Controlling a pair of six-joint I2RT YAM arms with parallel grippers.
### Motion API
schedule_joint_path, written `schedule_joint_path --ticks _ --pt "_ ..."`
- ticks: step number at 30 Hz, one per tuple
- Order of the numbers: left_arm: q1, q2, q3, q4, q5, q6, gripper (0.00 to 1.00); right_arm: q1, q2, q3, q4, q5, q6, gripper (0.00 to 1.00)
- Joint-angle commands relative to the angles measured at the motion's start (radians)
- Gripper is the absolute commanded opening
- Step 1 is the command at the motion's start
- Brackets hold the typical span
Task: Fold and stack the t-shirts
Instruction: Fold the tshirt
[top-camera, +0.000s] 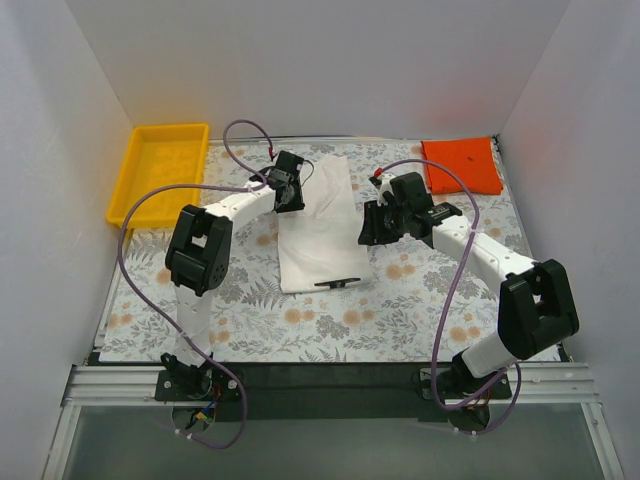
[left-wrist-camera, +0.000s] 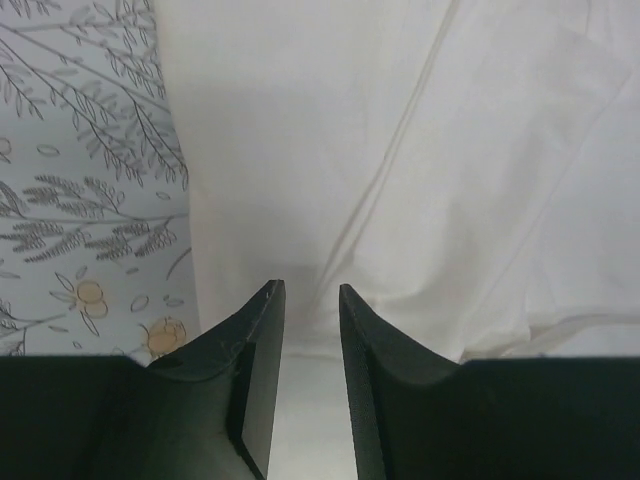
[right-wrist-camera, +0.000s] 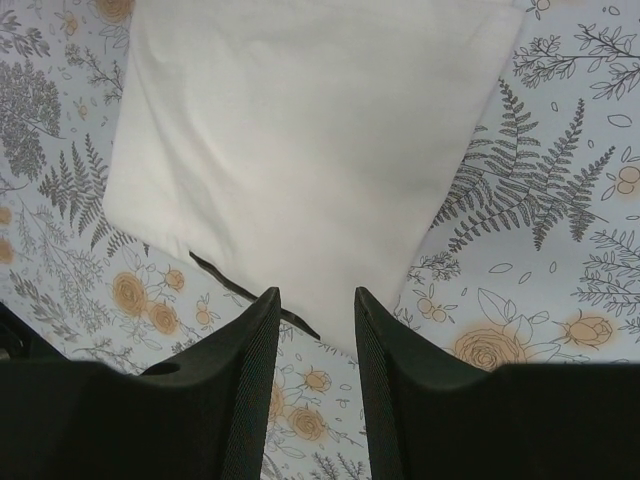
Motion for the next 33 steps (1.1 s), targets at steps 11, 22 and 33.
schedule_joint_path --ticks 11,22,33 --pt "0.049 -0.319 -0.189 0.073 0.142 -0.096 0.6 -0.075 0.197 0.193 0.109 -0.178 0.039 0.37" --pt "0.122 -0.289 -0.384 0.3 0.408 -0.15 0.29 -0.158 0.493 0.371 0.193 -0.355 0.068 0.34" --pt "0.26 -0.097 -0.389 0.392 0.497 -0.193 0.22 -0.228 0.666 0.383 0.285 -0.401 0.079 0.33"
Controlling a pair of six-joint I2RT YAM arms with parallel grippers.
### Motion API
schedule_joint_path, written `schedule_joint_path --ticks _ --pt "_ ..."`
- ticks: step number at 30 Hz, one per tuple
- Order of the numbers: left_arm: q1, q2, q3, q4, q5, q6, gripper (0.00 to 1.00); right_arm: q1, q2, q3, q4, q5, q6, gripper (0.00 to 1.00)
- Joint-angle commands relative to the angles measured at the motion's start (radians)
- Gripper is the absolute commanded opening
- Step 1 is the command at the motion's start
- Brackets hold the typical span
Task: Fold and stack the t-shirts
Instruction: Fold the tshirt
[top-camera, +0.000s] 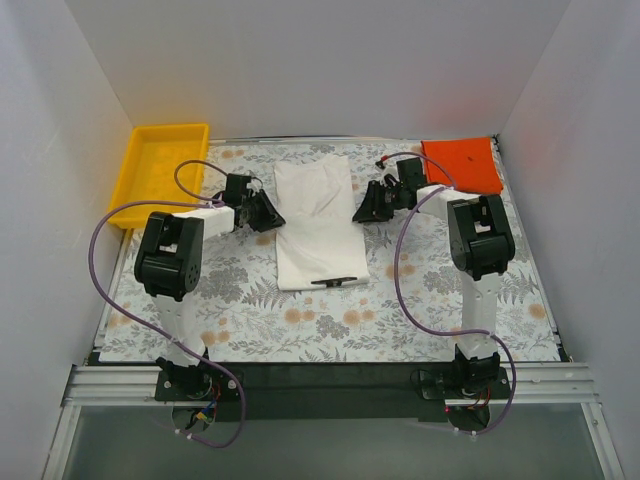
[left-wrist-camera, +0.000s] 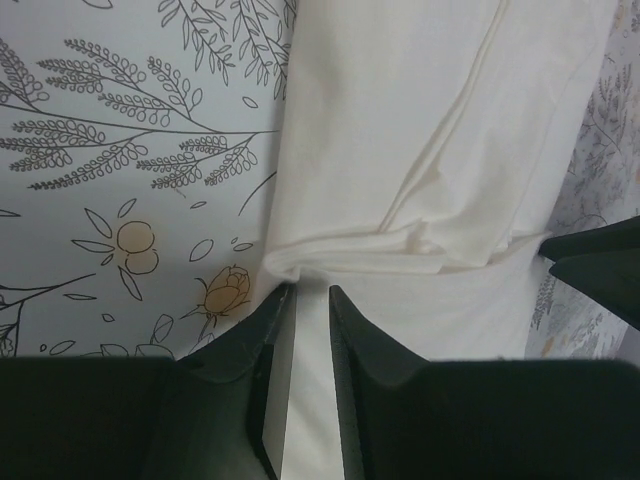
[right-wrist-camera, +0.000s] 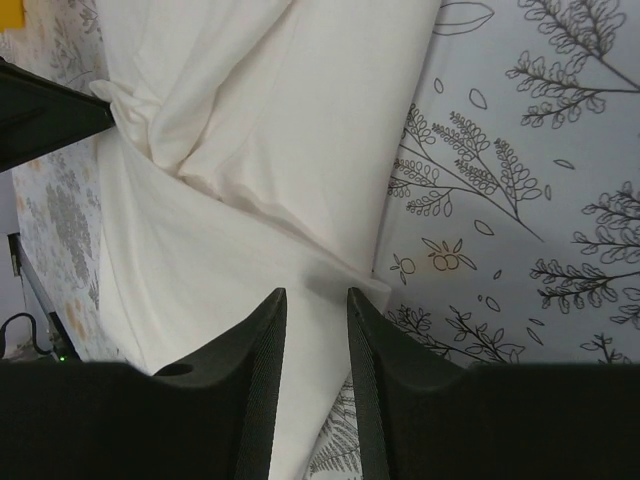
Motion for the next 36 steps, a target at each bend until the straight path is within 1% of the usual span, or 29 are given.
schedule_joint_path --ticks 1,3,6,7,9,10,13,14,15,17,18,19,20,22,23,26,27,28,29,31,33,36 --pt "0.022 0.019 0.003 0.017 0.01 0.0 0.22 -0.02 0.022 0.032 0.054 -0.012 -0.001 0.33" --pt "0.026 0.003 0.004 0.002 0.004 0.002 0.23 -0.028 0.014 0.032 0.054 -0.014 0.003 0.33" --pt "0.026 -0.068 0.014 -0.033 -0.01 0.017 0.29 -0.029 -0.044 0.022 0.054 -0.025 0.014 0.33" --pt "0.026 -0.091 0.011 -0.058 -0.013 0.023 0.34 -0.028 -0.088 -0.003 0.054 -0.026 0.017 0.33" --pt "0.026 -0.172 -0.006 -0.092 -0.005 0.02 0.41 -0.028 -0.139 -0.04 0.06 -0.038 0.029 0.34" --pt "0.023 -0.203 -0.035 -0.102 0.001 0.011 0.47 -0.026 -0.188 -0.067 0.066 -0.046 0.047 0.34" --pt "0.003 -0.338 -0.101 -0.145 0.005 0.002 0.55 -0.008 -0.289 -0.179 0.089 -0.09 0.072 0.34" --pt "-0.012 -0.368 -0.155 -0.155 0.005 -0.007 0.57 0.0 -0.315 -0.242 0.095 -0.109 0.078 0.34" --pt "-0.024 -0.432 -0.182 -0.17 0.012 -0.015 0.57 0.008 -0.361 -0.27 0.097 -0.118 0.081 0.35" --pt "-0.067 -0.488 -0.267 -0.175 0.032 -0.046 0.58 0.041 -0.401 -0.351 0.132 -0.144 0.094 0.35" --pt "-0.092 -0.538 -0.287 -0.173 0.03 -0.055 0.58 0.054 -0.43 -0.371 0.14 -0.15 0.1 0.35" --pt "-0.113 -0.554 -0.307 -0.172 0.032 -0.067 0.58 0.083 -0.444 -0.395 0.164 -0.158 0.107 0.35" --pt "-0.16 -0.566 -0.333 -0.167 0.022 -0.086 0.57 0.098 -0.457 -0.417 0.181 -0.169 0.13 0.35" --pt "-0.198 -0.573 -0.356 -0.13 0.021 -0.109 0.56 0.15 -0.477 -0.463 0.229 -0.173 0.149 0.36" --pt "-0.218 -0.564 -0.377 -0.12 0.028 -0.121 0.53 0.166 -0.477 -0.477 0.238 -0.176 0.163 0.37" --pt "-0.224 -0.537 -0.416 -0.087 0.01 -0.153 0.48 0.215 -0.441 -0.497 0.25 -0.167 0.154 0.37" --pt "-0.225 -0.534 -0.46 -0.055 -0.002 -0.168 0.44 0.219 -0.415 -0.504 0.264 -0.166 0.146 0.37" --pt "-0.224 -0.531 -0.489 -0.043 -0.007 -0.182 0.41 0.219 -0.403 -0.547 0.287 -0.167 0.155 0.37" --pt "-0.222 -0.527 -0.509 -0.032 -0.013 -0.192 0.39 0.213 -0.388 -0.57 0.353 -0.17 0.166 0.37" --pt "-0.222 -0.518 -0.573 -0.009 -0.045 -0.219 0.34 0.186 -0.339 -0.627 0.402 -0.18 0.17 0.37" --pt "-0.219 -0.508 -0.617 0.011 -0.076 -0.241 0.29 0.166 -0.299 -0.658 0.414 -0.175 0.151 0.37" --pt "-0.195 -0.508 -0.68 0.009 -0.059 -0.284 0.22 0.111 -0.256 -0.704 0.425 -0.187 0.124 0.36"
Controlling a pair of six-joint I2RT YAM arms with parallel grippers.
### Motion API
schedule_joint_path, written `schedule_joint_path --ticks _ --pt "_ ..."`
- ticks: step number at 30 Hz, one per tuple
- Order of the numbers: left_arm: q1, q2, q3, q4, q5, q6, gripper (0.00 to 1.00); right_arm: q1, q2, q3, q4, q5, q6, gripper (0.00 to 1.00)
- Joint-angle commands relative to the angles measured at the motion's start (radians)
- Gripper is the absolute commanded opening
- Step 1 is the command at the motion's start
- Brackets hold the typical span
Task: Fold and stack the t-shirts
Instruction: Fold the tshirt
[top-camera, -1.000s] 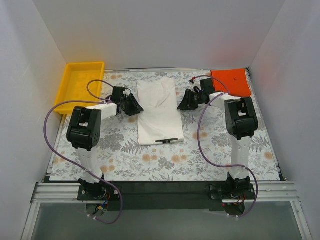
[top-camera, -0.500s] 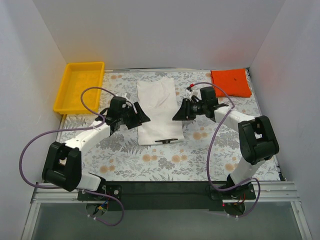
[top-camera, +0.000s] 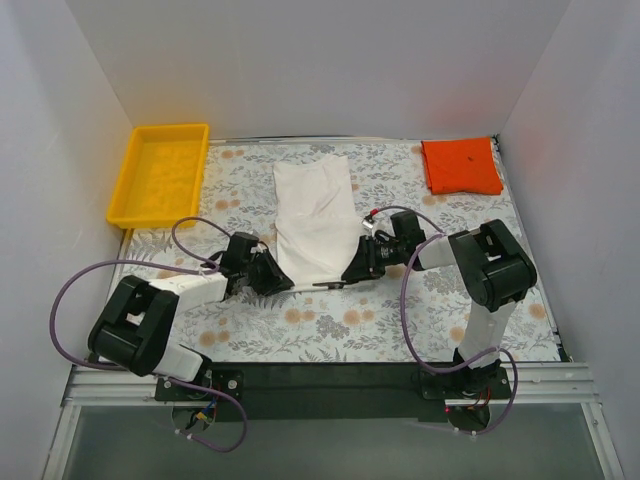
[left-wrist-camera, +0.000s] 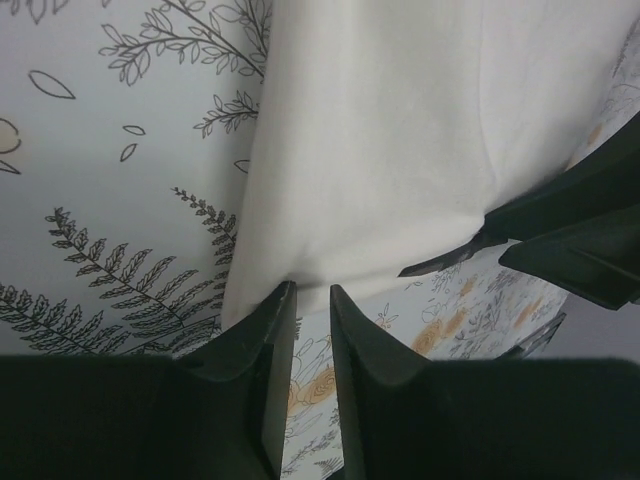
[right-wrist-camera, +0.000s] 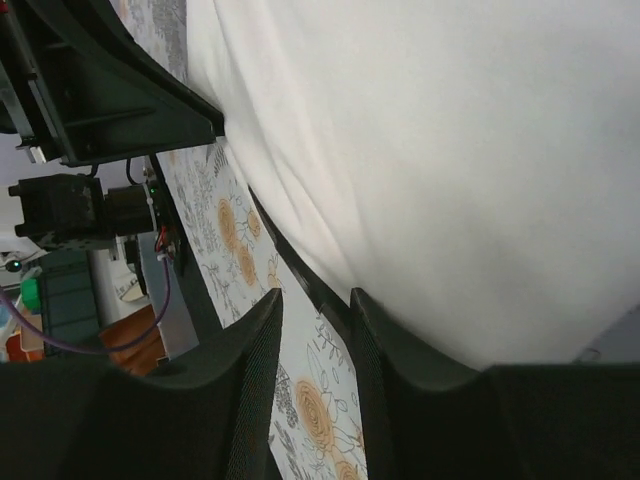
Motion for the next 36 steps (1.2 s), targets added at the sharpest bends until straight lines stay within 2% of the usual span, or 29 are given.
schedule_joint_path --ticks 1,8,11,14,20,25,31,36 --pt "0.02 0.001 -0.079 -0.02 -0.053 -0.049 0.21 -0.068 0.043 -0.059 0.042 0.031 -0.058 0.35" --pt "0.034 -0.158 -0.125 -0.104 -0.088 -0.057 0.13 -0.118 -0.084 -0.097 0.035 0.016 -0.05 0.36" --pt "0.032 -0.195 -0.105 -0.132 -0.078 -0.042 0.13 -0.118 -0.124 -0.022 0.025 0.005 -0.032 0.36" --pt "0.032 -0.197 -0.055 -0.147 -0.066 -0.02 0.17 -0.118 -0.104 0.093 0.016 0.002 -0.01 0.36" --pt "0.032 -0.185 0.116 -0.173 -0.044 0.041 0.25 -0.113 0.06 0.343 0.014 -0.001 0.033 0.36" --pt "0.032 -0.053 0.211 -0.173 -0.018 0.085 0.26 -0.086 0.218 0.505 0.012 -0.006 0.065 0.36" --pt "0.023 0.084 0.191 -0.155 0.028 0.098 0.26 -0.052 0.357 0.628 0.012 0.003 0.091 0.36" --pt "0.022 0.107 0.085 -0.183 0.03 0.063 0.24 -0.075 0.442 0.654 0.011 0.075 0.09 0.35"
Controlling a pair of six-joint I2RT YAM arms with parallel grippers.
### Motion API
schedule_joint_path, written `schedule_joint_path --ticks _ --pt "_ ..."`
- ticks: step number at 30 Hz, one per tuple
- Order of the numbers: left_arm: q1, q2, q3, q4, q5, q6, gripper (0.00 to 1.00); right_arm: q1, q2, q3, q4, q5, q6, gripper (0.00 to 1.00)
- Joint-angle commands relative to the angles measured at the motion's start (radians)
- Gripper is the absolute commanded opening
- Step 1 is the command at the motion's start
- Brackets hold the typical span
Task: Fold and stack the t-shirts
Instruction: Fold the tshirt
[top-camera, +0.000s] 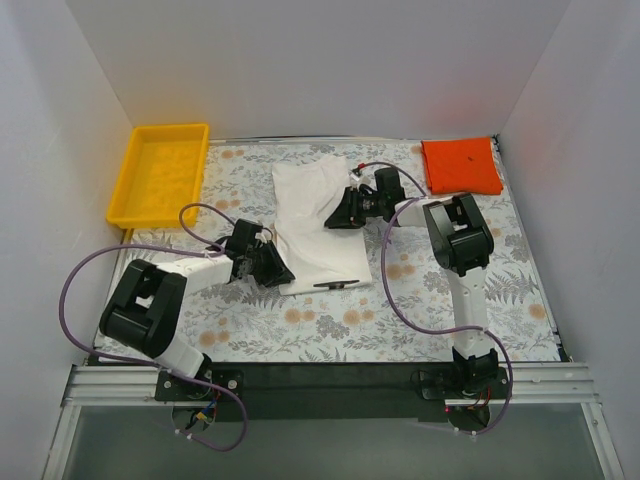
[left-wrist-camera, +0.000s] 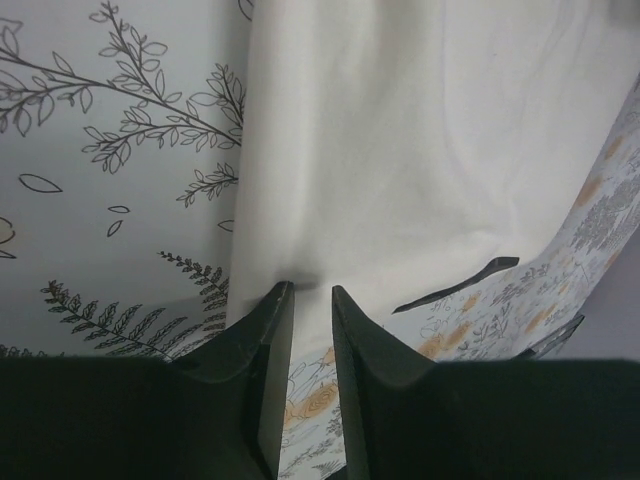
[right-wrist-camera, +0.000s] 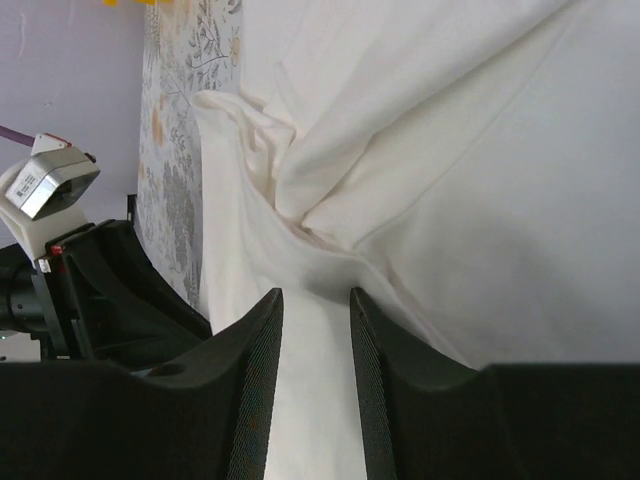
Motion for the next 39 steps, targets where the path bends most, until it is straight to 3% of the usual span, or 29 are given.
schedule_joint_path --ticks 1,5,11,17,20,21,24,25,27,31,35,39 --pt "-0.007 -0.004 -0.079 -0.058 -0.002 0.002 0.22 -0.03 0.047 0.044 0.004 0.062 0.003 0.35" --pt "-0.004 -0.011 -0.14 -0.09 -0.045 -0.007 0.16 -0.076 0.088 0.034 0.004 0.104 0.014 0.35" --pt "-0.002 -0.09 -0.15 -0.153 -0.091 -0.009 0.15 -0.105 0.049 0.031 -0.003 0.109 -0.017 0.35" --pt "-0.002 -0.162 -0.033 -0.24 -0.146 0.011 0.27 -0.105 -0.088 -0.018 -0.016 0.105 -0.037 0.36" --pt "-0.002 -0.185 0.013 -0.3 -0.172 0.011 0.36 -0.106 -0.239 -0.099 -0.041 0.139 -0.067 0.36" --pt "-0.002 -0.202 0.034 -0.329 -0.183 0.0 0.48 -0.106 -0.272 -0.132 -0.061 0.153 -0.102 0.36" --pt "-0.002 -0.289 0.053 -0.374 -0.225 -0.001 0.72 -0.105 -0.397 -0.17 -0.201 0.234 -0.172 0.38" --pt "-0.002 -0.313 0.053 -0.383 -0.229 0.005 0.86 -0.102 -0.43 -0.186 -0.238 0.259 -0.225 0.38" --pt "0.002 -0.364 0.051 -0.407 -0.227 0.011 0.98 -0.097 -0.518 -0.203 -0.37 0.351 -0.273 0.39" --pt "0.01 -0.395 0.009 -0.438 -0.23 -0.01 0.98 -0.071 -0.652 -0.239 -0.571 0.532 -0.333 0.42" --pt "0.004 -0.363 0.007 -0.46 -0.207 -0.038 0.78 -0.011 -0.764 -0.288 -0.719 0.717 -0.345 0.46" --pt "-0.056 -0.325 0.039 -0.475 -0.264 -0.061 0.78 0.073 -0.862 -0.347 -0.854 0.952 -0.293 0.56"
